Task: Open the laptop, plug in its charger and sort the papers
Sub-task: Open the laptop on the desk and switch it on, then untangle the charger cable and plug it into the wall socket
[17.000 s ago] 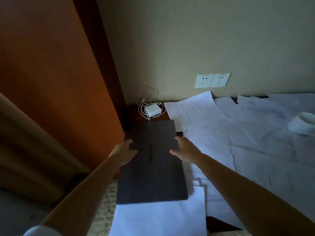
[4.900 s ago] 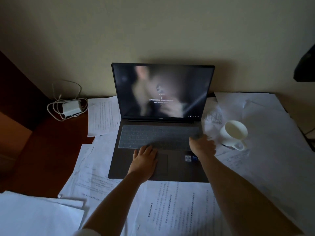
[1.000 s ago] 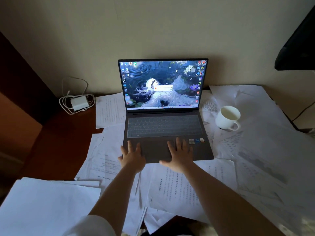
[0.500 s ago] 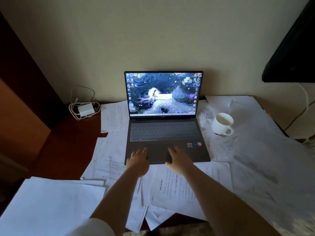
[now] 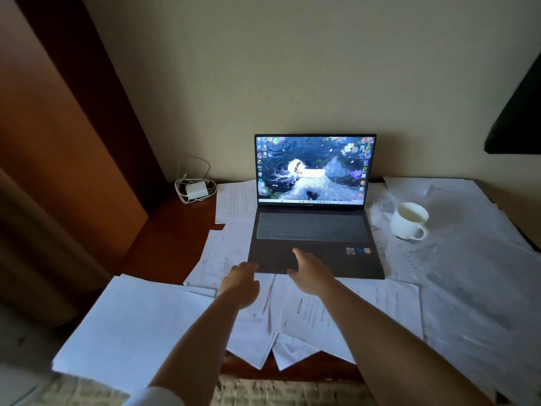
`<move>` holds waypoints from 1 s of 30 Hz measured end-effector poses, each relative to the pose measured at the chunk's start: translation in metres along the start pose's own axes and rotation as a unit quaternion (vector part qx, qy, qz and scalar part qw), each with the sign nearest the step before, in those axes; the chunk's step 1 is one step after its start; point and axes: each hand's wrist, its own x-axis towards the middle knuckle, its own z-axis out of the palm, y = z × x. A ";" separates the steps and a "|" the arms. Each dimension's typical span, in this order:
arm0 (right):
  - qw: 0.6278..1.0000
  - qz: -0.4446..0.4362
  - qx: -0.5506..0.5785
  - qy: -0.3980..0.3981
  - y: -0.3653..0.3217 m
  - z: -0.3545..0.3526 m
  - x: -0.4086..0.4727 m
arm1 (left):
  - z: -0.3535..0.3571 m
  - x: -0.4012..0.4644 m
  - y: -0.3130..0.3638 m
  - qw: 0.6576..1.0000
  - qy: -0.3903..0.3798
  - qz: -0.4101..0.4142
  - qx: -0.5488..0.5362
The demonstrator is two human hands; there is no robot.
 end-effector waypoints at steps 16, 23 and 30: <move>0.999 0.030 0.011 0.030 -0.151 0.054 0.037 | -0.081 0.035 -0.151 0.998 -0.013 0.062 -0.020; 0.999 0.043 -0.007 0.031 -0.183 0.066 0.076 | -0.095 0.072 -0.174 0.996 -0.020 0.079 -0.036; 0.999 0.036 0.020 -0.008 -0.188 0.067 0.156 | -0.108 0.136 -0.181 0.997 -0.045 0.025 -0.051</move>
